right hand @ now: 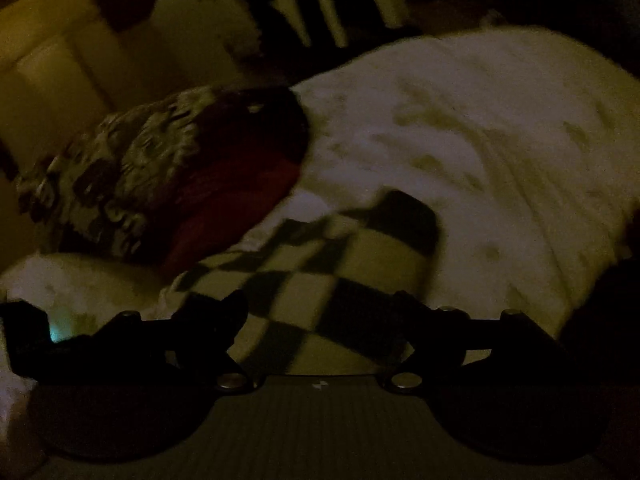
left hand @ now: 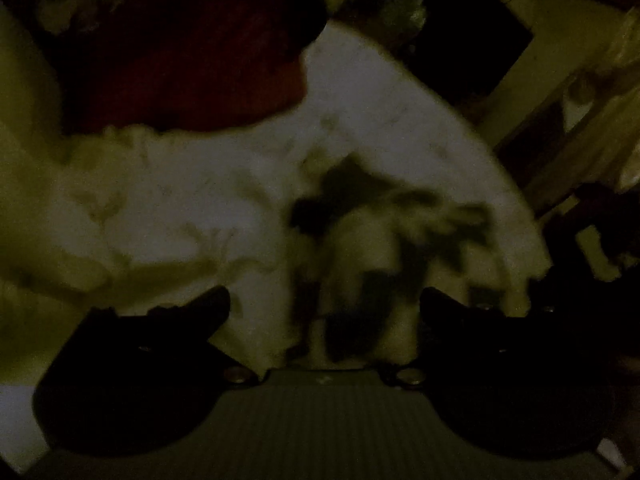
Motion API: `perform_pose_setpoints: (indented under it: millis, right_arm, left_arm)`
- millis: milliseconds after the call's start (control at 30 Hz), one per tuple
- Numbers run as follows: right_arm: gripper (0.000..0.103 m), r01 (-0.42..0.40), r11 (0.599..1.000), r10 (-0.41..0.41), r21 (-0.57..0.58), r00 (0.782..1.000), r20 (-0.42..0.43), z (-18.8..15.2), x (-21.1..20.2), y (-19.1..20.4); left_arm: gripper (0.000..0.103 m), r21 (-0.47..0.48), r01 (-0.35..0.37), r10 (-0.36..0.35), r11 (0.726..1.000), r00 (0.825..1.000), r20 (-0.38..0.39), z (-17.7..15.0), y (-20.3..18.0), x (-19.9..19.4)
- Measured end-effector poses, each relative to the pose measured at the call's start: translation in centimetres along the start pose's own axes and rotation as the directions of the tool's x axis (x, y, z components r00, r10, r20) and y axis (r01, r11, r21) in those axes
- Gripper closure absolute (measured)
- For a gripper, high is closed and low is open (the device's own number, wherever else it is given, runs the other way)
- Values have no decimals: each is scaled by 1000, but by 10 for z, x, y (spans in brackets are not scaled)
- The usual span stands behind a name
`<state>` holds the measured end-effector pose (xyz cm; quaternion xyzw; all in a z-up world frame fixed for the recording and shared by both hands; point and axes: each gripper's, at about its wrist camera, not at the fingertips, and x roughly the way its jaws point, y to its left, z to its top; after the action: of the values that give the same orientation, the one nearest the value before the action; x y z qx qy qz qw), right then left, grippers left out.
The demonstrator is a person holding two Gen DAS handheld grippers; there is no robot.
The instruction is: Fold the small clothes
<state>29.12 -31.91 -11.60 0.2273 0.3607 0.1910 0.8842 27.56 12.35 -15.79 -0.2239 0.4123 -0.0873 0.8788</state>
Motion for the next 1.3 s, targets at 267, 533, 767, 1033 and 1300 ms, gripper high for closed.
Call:
perform_pose_setpoints:
  millis: [267, 533, 767, 1033, 1300]
  right_arm:
    - [0, -152, 964, 162, 218, 986, -28, -32, 42, -35]
    - [0, -219, 948, 223, 231, 975, 7, -34, 75, -40]
    - [20, -184, 968, 179, 169, 983, 48, -38, 82, -31]
    - [25, -26, 998, 29, -52, 998, 55, -44, 35, 21]
    - [28, -126, 992, 123, 16, 983, 134, -28, -55, 11]
  left_arm:
    - [10, -94, 151, -159, 984, 984, -79, -9, 15, 27]
    - [21, -52, 186, -190, 981, 977, -98, -16, 12, 62]
    - [63, -106, 239, -246, 965, 968, -56, -22, 13, 55]
    - [67, -36, 292, -293, 956, 955, -48, -29, -20, 13]
    - [68, 54, 423, -422, 904, 906, -39, -34, -79, -27]
